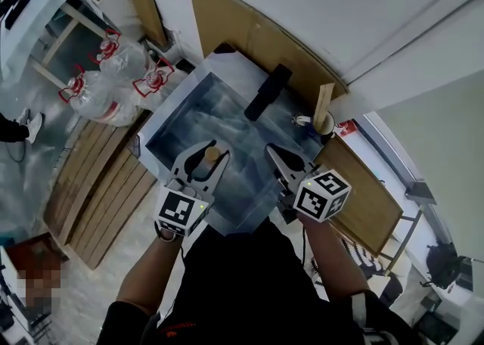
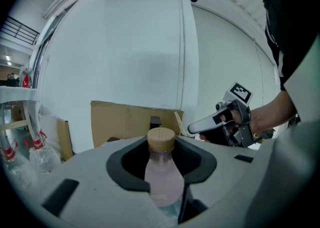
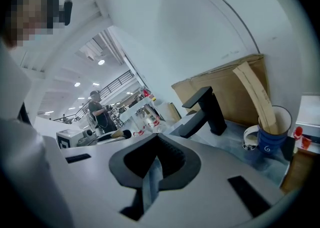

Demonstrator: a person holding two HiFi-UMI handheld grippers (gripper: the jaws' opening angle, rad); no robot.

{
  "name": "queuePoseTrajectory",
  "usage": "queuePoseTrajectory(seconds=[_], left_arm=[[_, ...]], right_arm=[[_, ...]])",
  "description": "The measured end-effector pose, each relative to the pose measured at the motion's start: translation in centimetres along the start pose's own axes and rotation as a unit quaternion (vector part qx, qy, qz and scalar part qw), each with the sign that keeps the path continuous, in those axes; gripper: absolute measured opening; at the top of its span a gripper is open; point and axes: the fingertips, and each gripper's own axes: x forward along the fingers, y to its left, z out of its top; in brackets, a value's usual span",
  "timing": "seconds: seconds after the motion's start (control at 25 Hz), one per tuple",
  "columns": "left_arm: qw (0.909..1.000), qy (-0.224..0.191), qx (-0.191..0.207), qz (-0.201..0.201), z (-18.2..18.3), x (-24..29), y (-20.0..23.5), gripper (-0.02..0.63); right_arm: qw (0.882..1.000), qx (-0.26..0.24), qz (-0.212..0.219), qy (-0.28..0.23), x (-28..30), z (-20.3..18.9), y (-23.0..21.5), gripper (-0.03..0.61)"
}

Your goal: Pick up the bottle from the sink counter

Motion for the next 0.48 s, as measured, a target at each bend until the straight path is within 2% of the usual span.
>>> queuePoseTrajectory(seconds=[0.48], left_arm=[[0.9999,-0.008,0.01,-0.007,0.6,-1.3,-1.2,0.141]], right_arm=[[1.0,-0.009,0.003,-0.002,-0.2,0.2,0.9,0.005]])
